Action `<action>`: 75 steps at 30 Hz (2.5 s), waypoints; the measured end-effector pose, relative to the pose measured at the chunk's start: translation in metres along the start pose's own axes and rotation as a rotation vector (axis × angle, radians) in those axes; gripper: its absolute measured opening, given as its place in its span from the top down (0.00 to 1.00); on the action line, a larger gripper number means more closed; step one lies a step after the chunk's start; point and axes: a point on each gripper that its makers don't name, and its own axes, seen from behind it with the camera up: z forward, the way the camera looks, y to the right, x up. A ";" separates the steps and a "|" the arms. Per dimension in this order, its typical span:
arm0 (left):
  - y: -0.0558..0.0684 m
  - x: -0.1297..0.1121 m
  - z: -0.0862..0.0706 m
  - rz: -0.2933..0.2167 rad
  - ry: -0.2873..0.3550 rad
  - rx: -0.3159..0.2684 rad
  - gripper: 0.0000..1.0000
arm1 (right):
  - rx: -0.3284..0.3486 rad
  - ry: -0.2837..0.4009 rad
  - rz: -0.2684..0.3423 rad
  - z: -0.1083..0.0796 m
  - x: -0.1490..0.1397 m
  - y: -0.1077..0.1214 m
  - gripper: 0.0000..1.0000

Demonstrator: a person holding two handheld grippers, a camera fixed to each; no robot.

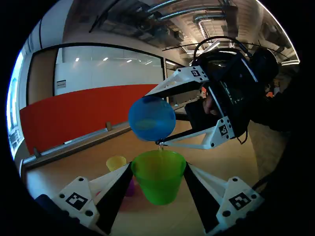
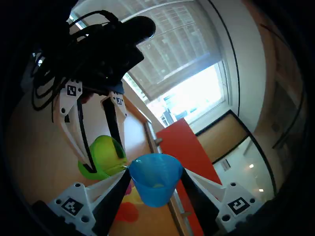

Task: Pour water

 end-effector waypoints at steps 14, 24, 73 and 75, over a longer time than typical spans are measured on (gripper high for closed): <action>0.002 0.000 0.001 0.004 0.000 -0.004 0.11 | 0.002 -0.003 -0.038 0.001 0.001 0.001 0.08; 0.003 0.000 0.002 0.008 0.001 -0.005 0.11 | 0.009 -0.005 -0.061 0.001 0.002 0.001 0.08; 0.007 0.000 0.007 0.008 -0.003 -0.013 0.11 | -0.004 -0.008 -0.179 0.003 0.004 0.009 0.08; 0.007 0.000 0.007 0.009 -0.003 -0.013 0.11 | -0.005 -0.008 -0.183 0.003 0.004 0.010 0.08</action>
